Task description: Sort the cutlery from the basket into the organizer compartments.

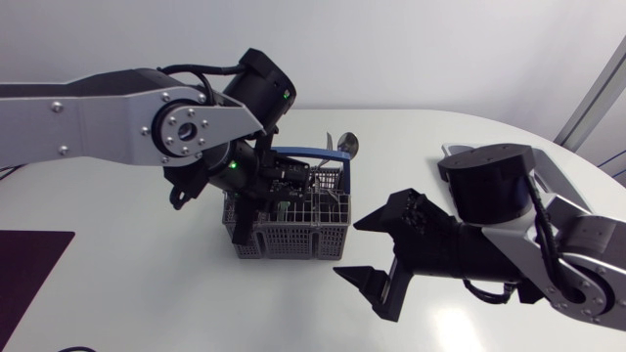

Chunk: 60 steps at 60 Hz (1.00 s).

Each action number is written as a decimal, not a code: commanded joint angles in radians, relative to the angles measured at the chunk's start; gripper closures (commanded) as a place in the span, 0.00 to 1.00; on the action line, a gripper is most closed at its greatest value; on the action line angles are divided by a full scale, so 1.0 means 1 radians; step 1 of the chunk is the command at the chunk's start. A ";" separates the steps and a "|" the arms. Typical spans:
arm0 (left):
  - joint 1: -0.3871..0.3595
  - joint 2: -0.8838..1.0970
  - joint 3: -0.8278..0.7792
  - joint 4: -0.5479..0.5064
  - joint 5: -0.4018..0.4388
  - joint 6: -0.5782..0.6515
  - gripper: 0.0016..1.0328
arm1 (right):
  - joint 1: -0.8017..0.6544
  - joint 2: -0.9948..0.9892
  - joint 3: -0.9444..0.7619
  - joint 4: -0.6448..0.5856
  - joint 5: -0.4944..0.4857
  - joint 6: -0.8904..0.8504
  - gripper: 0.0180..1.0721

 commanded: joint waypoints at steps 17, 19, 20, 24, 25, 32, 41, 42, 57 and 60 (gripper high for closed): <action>0.022 -0.137 -0.031 0.008 0.085 0.036 0.95 | 0.034 0.014 0.030 0.008 0.026 0.017 0.05; 0.023 -0.145 -0.036 0.013 0.088 0.053 0.95 | 0.037 0.015 0.032 0.008 0.026 0.017 0.05; 0.025 -0.146 -0.037 0.013 0.089 0.056 0.95 | 0.037 0.017 0.032 0.008 0.026 0.017 0.05; 0.028 -0.163 -0.047 0.014 0.118 0.093 0.95 | 0.040 0.018 0.032 0.010 0.026 0.017 0.05; 0.028 -0.166 -0.050 0.014 0.120 0.098 0.95 | 0.040 0.018 0.033 0.008 0.026 0.017 0.05; 0.031 -0.166 -0.048 0.020 0.120 0.136 0.95 | 0.042 0.024 0.035 0.010 0.027 0.017 0.05; 0.037 -0.137 -0.002 -0.015 0.118 0.108 0.95 | 0.054 0.029 0.041 0.008 0.046 0.019 0.05; 0.037 -0.128 0.007 -0.033 0.117 0.091 0.95 | 0.057 0.029 0.041 0.008 0.047 0.019 0.05; 0.016 -0.082 0.022 -0.056 0.016 -0.154 0.95 | 0.065 0.029 0.035 0.010 0.049 0.020 0.05; 0.014 -0.083 0.032 -0.061 0.011 -0.199 0.95 | 0.066 0.027 0.036 0.010 0.049 0.020 0.05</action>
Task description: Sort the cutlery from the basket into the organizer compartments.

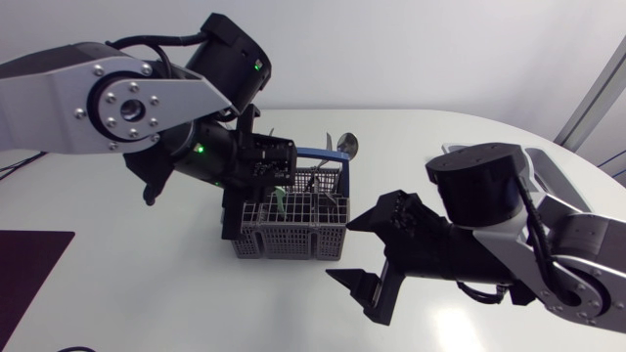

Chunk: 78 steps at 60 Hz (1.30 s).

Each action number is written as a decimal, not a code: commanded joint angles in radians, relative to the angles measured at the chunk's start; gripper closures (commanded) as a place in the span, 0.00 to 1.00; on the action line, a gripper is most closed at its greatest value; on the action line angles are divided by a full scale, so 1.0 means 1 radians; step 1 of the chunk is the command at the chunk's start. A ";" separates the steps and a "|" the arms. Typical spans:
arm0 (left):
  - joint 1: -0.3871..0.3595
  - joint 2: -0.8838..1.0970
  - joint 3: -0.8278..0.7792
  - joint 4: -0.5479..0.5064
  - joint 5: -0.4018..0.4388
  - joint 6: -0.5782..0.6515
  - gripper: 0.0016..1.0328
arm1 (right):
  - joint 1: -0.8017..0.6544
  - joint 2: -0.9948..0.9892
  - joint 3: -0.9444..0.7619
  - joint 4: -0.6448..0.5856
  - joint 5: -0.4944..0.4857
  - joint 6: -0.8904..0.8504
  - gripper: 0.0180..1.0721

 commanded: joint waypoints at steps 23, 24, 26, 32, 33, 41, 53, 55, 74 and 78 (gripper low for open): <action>-0.010 0.063 0.231 -0.255 -0.049 -0.525 0.93 | 0.021 0.010 0.017 0.010 0.019 0.016 0.05; -0.009 0.066 0.241 -0.265 -0.045 -0.534 0.93 | 0.021 0.010 0.017 0.010 0.021 0.016 0.05; -0.003 0.072 0.261 -0.285 -0.032 -0.547 0.93 | 0.022 0.010 0.017 0.010 0.021 0.016 0.05; 0.023 0.093 0.327 -0.353 -0.004 -0.563 0.93 | 0.027 0.010 0.017 0.008 0.024 0.016 0.05; 0.028 0.095 0.336 -0.362 0.002 -0.563 0.93 | 0.028 0.010 0.016 0.008 0.025 0.016 0.05; 0.063 0.104 0.404 -0.414 0.051 -0.573 0.93 | 0.032 0.007 0.012 0.010 0.033 0.015 0.05; 0.094 0.152 0.458 -0.469 0.140 -0.600 0.93 | 0.035 0.013 0.012 0.013 0.034 0.015 0.05; 0.097 0.161 0.461 -0.469 0.140 -0.600 0.93 | 0.035 0.013 0.012 0.014 0.034 0.015 0.05; 0.088 0.166 0.453 -0.462 0.134 -0.731 0.91 | 0.035 0.014 0.011 0.016 0.036 0.010 0.05; 0.089 0.166 0.452 -0.460 0.131 -0.784 0.91 | 0.035 0.019 0.011 0.019 0.036 0.010 0.05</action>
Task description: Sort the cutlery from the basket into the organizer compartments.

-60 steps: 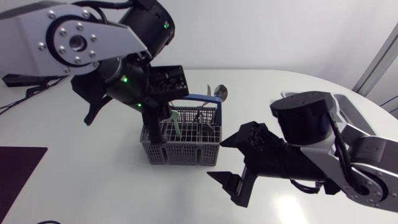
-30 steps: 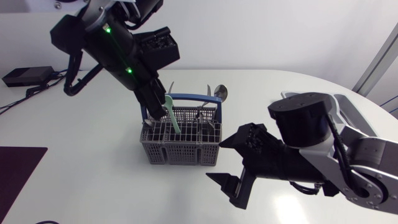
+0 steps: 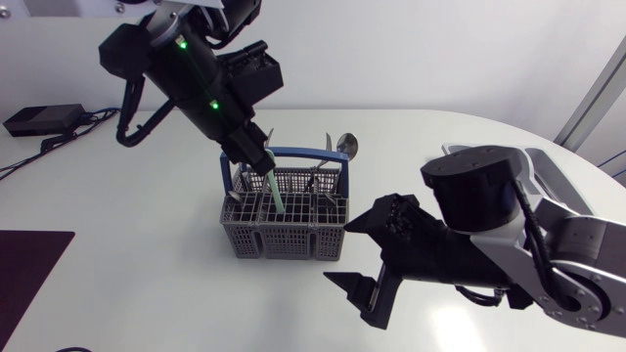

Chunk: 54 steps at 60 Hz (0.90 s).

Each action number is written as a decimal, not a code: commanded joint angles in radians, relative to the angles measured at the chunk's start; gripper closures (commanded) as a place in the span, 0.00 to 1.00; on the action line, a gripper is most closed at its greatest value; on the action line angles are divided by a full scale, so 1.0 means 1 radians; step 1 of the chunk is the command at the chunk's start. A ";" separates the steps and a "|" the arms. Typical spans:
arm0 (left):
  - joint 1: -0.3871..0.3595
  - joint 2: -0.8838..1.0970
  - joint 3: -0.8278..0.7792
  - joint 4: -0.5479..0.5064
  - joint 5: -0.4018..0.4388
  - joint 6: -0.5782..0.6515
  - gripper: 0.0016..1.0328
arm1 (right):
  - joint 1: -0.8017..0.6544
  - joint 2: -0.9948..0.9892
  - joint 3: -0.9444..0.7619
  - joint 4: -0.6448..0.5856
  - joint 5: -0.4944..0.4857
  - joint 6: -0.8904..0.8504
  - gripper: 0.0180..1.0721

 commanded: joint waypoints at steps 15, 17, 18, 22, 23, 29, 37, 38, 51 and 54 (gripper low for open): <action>0.005 0.003 0.024 0.000 0.002 -0.173 0.91 | 0.009 0.023 0.012 0.020 0.007 0.011 0.05; 0.005 0.002 0.024 0.000 0.002 -0.173 0.91 | 0.009 0.025 0.012 0.020 0.007 0.011 0.05; 0.005 0.002 0.024 0.000 0.002 -0.173 0.91 | 0.009 0.025 0.012 0.021 0.007 0.011 0.05; 0.002 0.002 0.021 0.002 0.002 -0.174 0.91 | 0.009 0.026 0.014 0.021 0.007 0.011 0.05; 0.000 0.003 0.020 0.002 0.002 -0.176 0.91 | 0.009 0.026 0.014 0.021 0.007 0.011 0.05; -0.001 0.009 0.015 0.002 0.002 -0.191 0.91 | 0.009 0.026 0.014 0.021 0.007 0.012 0.05; 0.004 0.006 0.012 0.002 0.004 -0.224 0.91 | 0.009 0.022 0.016 0.021 0.005 0.012 0.05; 0.004 0.005 0.010 0.002 0.007 -0.224 0.91 | 0.009 0.022 0.016 0.023 0.005 0.011 0.05; 0.033 -0.026 0.024 0.003 0.041 -0.228 0.91 | 0.018 0.029 0.026 0.027 0.018 0.011 0.05; 0.034 -0.029 0.032 0.003 0.042 -0.225 0.91 | 0.021 0.033 0.028 0.029 0.018 0.011 0.05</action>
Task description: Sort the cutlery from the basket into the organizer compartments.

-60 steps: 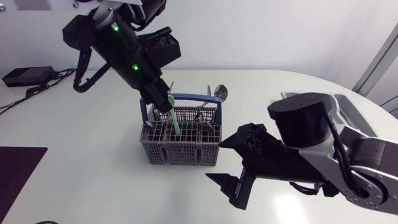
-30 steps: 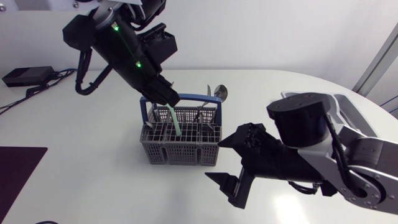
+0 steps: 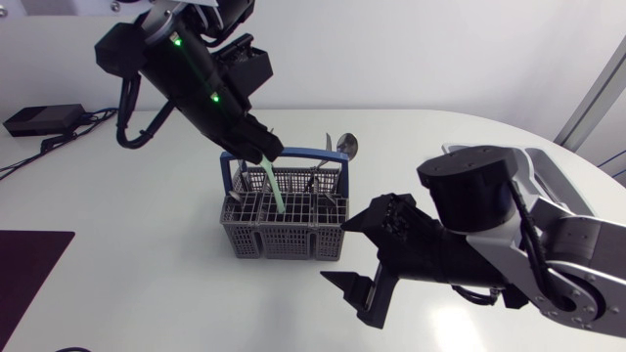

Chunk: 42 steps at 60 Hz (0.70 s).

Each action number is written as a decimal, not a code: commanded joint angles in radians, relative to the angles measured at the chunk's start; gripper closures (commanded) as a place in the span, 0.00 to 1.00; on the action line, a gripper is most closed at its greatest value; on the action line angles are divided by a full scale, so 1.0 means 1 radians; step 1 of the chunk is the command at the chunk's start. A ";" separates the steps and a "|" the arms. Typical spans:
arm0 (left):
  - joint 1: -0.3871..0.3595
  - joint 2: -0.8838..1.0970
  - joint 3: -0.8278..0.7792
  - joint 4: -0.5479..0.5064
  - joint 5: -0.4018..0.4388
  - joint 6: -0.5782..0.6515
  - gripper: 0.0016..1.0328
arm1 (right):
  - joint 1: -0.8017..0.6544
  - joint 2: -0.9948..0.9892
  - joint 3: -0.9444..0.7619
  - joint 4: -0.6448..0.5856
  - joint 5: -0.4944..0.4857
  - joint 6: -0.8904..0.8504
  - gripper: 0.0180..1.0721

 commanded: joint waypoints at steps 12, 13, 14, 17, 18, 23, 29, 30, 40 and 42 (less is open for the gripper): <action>0.030 -0.041 0.080 -0.006 0.020 -0.008 0.91 | 0.012 0.025 0.020 0.014 0.014 0.012 0.05; 0.028 -0.041 0.083 -0.006 0.022 -0.008 0.91 | 0.012 0.025 0.020 0.016 0.014 0.012 0.05; 0.028 -0.041 0.086 -0.006 0.023 -0.008 0.91 | 0.012 0.027 0.020 0.016 0.014 0.011 0.05; 0.030 -0.039 0.099 -0.008 0.029 -0.006 0.91 | 0.010 0.027 0.020 0.016 0.014 0.011 0.05; 0.030 -0.039 0.104 -0.009 0.031 -0.005 0.91 | 0.010 0.028 0.020 0.016 0.014 0.011 0.05; 0.030 -0.038 0.129 -0.020 0.042 0.000 0.91 | 0.010 0.027 0.021 0.016 0.014 0.011 0.05; 0.024 -0.039 0.133 -0.029 0.083 -0.002 0.91 | 0.009 0.011 0.017 0.016 0.014 0.011 0.05; 0.022 -0.039 0.129 -0.029 0.091 -0.003 0.91 | 0.007 0.004 0.014 0.017 0.015 0.011 0.05; 0.011 -0.025 0.076 -0.026 0.184 -0.016 0.91 | 0.022 -0.056 -0.005 0.043 0.076 0.006 0.05; 0.011 -0.022 0.063 -0.017 0.217 -0.017 0.91 | 0.030 -0.064 -0.006 0.049 0.092 0.006 0.05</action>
